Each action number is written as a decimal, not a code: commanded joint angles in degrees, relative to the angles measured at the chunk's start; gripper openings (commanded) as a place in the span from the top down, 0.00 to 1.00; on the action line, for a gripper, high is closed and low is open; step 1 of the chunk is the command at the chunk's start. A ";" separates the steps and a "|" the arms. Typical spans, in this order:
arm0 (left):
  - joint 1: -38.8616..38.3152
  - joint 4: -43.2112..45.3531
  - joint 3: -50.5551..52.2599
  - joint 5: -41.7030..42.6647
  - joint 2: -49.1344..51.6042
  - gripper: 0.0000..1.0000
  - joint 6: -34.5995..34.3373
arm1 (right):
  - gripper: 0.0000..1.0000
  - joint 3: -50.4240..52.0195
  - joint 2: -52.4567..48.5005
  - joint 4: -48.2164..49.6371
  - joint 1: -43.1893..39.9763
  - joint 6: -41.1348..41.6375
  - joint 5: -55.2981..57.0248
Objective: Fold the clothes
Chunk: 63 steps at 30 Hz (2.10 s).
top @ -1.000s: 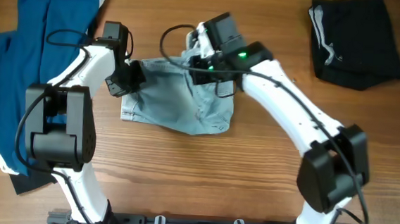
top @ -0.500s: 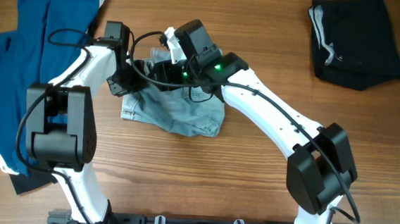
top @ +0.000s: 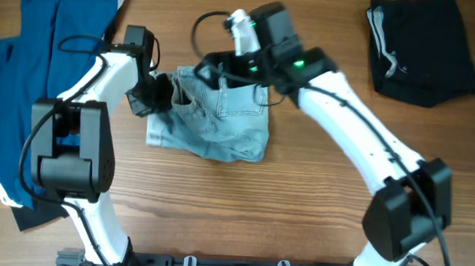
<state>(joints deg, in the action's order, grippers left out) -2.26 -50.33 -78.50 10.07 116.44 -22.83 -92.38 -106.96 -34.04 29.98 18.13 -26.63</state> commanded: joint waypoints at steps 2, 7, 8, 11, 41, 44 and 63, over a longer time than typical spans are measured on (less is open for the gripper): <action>2.49 -6.75 -5.40 1.90 -6.21 0.66 2.99 | 0.00 -0.96 0.66 -5.99 -3.04 -3.85 0.09; 3.15 -12.50 -10.64 1.90 -14.08 0.32 3.15 | 0.01 -0.87 -2.14 -12.83 -3.26 -9.35 3.58; 3.13 -12.98 -11.52 1.90 -16.31 0.31 3.13 | 0.04 -0.87 -3.06 -13.40 -3.26 -10.38 3.50; 3.13 -12.02 -11.98 1.95 -23.06 0.30 3.08 | 0.29 -0.87 -6.91 -14.86 -3.21 -13.70 3.50; -11.67 -13.16 -7.58 0.09 -8.28 0.96 5.16 | 0.95 -1.14 -17.20 -10.54 -12.85 -11.98 -8.24; -11.67 -12.55 -2.56 -4.83 -8.11 0.96 2.45 | 0.73 -1.33 -16.94 -10.54 -15.41 -12.22 -15.17; -11.50 14.38 17.86 -5.22 -8.35 0.96 -4.74 | 0.40 -1.38 -16.90 -16.81 -15.63 -18.01 -16.22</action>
<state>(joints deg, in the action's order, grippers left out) -13.98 -38.28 -62.39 5.87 105.73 -25.08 -92.49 -122.93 -50.54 13.85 2.39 -42.00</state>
